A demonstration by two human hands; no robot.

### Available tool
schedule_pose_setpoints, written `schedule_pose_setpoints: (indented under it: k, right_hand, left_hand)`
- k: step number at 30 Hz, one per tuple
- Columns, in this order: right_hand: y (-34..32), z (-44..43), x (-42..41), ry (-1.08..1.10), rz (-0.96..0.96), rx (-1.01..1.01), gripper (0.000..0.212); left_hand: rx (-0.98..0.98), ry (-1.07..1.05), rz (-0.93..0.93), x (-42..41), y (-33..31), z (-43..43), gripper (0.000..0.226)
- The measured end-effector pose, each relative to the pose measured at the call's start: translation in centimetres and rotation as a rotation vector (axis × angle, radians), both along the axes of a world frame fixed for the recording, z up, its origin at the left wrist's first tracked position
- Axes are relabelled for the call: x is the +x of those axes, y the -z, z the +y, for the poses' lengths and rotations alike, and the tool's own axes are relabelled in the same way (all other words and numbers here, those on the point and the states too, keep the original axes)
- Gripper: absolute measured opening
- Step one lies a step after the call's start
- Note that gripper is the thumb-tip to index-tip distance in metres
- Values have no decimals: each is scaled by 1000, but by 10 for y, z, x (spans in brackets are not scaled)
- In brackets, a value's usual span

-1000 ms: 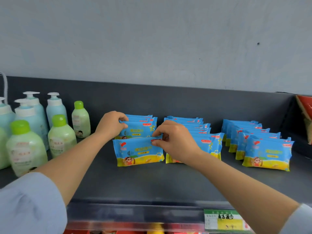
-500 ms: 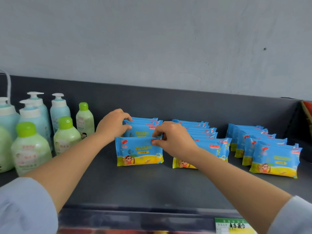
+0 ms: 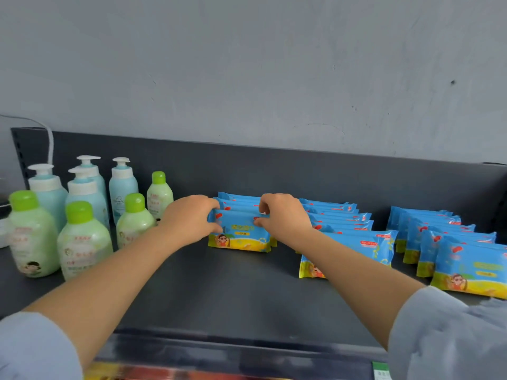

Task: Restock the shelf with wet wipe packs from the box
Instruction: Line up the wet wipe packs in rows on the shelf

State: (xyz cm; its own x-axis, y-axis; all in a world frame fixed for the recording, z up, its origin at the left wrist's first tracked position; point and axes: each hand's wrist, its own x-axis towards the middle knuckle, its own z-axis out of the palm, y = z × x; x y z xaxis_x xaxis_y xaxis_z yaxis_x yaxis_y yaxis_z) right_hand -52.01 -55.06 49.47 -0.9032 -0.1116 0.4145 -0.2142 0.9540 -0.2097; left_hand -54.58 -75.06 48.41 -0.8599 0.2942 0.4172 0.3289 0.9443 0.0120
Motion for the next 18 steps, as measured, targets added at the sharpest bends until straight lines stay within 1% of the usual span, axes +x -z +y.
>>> schedule_pose_setpoints:
  k: [3, 10, 14, 18]
  right_hand:
    - [0, -3, -4, 43, -3, 27, 26]
    - [0, -9, -9, 89, 50, 178, 27]
    - [3, -12, -9, 111, 86, 247, 25]
    - [3, -14, -5, 113, 95, 291, 24]
  left_hand:
    - [13, -38, 42, -4, 2, 2, 42]
    - [1, -65, 42, -13, 5, 2, 37]
    - [-49, -65, 76, -15, 6, 2, 41]
    - [-103, -76, 117, -13, 6, 5, 38]
